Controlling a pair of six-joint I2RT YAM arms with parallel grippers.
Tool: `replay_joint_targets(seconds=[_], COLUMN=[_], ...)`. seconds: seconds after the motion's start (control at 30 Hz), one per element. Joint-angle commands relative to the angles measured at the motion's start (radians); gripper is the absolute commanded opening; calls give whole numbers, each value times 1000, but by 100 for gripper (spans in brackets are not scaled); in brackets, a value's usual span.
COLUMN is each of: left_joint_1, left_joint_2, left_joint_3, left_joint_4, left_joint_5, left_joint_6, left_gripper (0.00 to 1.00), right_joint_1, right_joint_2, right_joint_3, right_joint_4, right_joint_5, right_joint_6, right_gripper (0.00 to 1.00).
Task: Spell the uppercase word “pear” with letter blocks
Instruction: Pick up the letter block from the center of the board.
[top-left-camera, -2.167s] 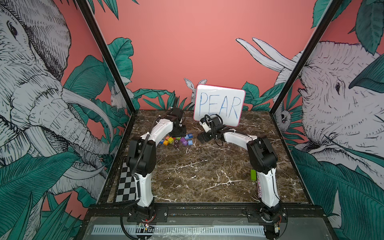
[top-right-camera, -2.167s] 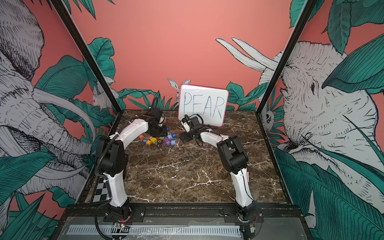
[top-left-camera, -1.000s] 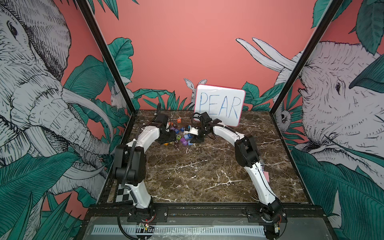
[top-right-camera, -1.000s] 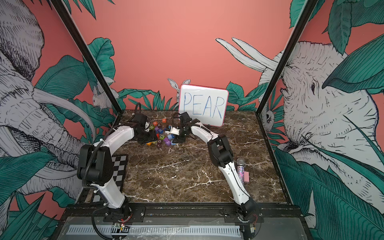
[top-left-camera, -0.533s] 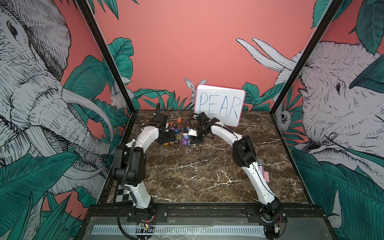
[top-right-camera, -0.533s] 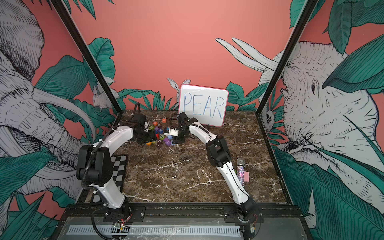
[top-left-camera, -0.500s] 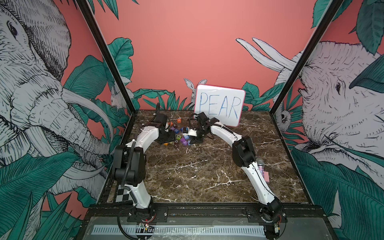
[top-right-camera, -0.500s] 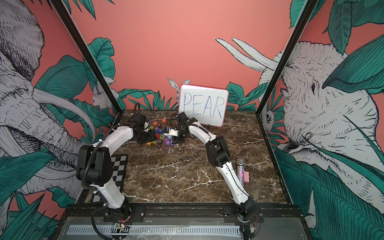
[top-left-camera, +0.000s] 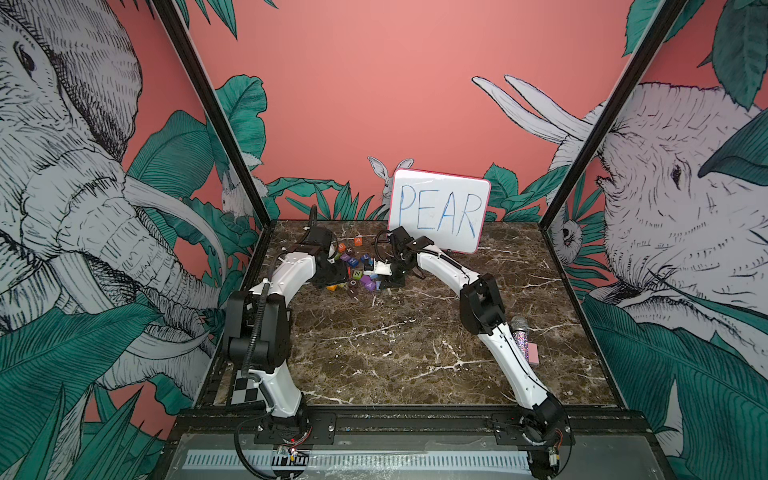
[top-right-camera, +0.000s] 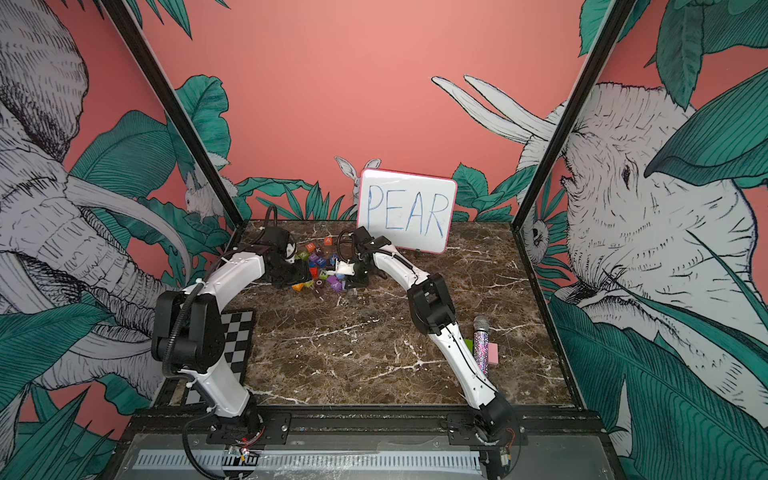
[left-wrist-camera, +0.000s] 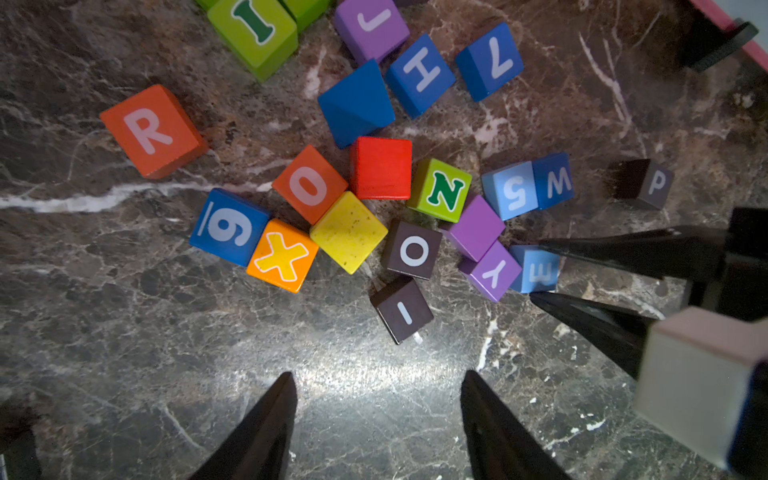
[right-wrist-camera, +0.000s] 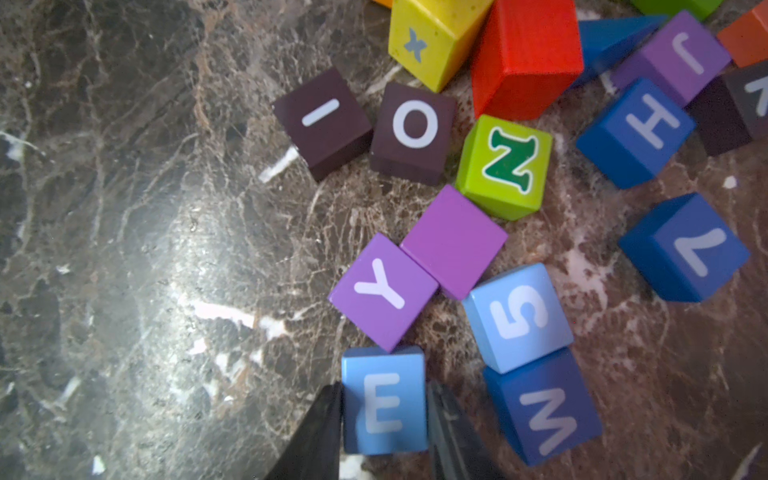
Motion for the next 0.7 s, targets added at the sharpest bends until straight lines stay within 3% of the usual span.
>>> replay_joint_targets(seconds=[0.0,0.23,0.43,0.67], left_joint_1=[9,12,14,14], left_joint_2=[-60,-67,-77,-88], left_joint_3=[-18,-21,-23,-33], left_joint_4=[-4,-5,-11,-12], left_joint_5=[-6,-7,-15,-21], left_joint_6=[8,11,14,15], left_gripper=[65,65,65,65], right_joint_1=[14,23,29,31], right_joint_2=[18,24,32,38], right_joint_3=[22,23,25,39], right_joint_4=[-49,-56,-59,-65], right_joint_5=[10,35,69,71], right_joint_6=[-36,-42,-51,-51], right_gripper=[34,29,38,38])
